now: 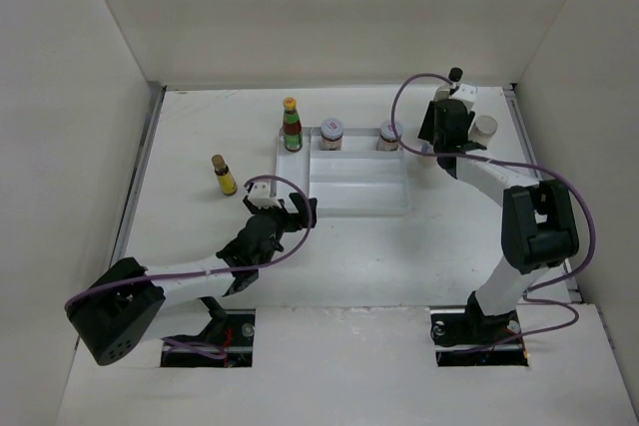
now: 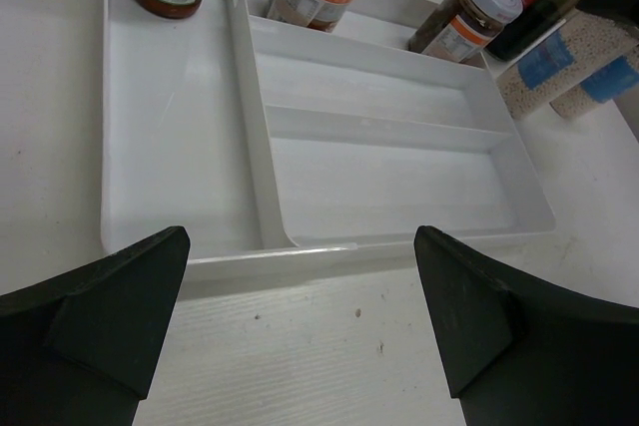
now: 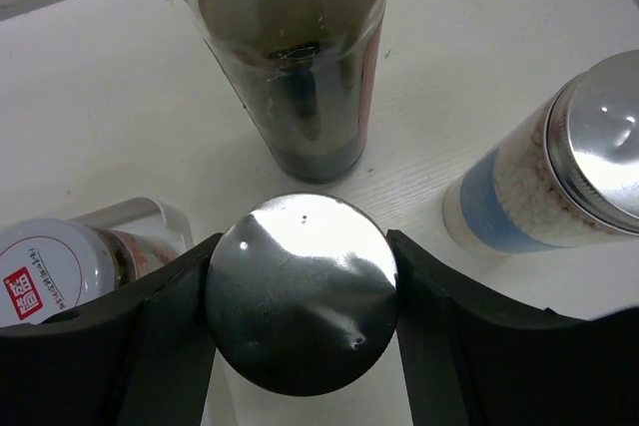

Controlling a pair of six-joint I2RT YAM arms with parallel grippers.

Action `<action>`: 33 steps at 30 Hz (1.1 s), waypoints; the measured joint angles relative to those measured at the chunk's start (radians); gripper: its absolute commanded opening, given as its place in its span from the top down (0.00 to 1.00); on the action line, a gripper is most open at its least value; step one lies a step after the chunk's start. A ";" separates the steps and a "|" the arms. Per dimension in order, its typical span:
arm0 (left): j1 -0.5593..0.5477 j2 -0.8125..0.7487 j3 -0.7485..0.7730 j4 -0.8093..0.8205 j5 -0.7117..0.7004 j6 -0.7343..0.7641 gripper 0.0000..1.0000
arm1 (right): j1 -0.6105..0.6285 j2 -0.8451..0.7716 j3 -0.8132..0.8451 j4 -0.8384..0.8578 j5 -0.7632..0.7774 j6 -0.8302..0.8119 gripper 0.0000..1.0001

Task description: Organize the condiment bottles

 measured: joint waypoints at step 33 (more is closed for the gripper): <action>0.121 -0.134 -0.069 -0.006 -0.033 -0.078 0.00 | 0.576 0.140 0.198 0.060 -0.001 -0.025 0.48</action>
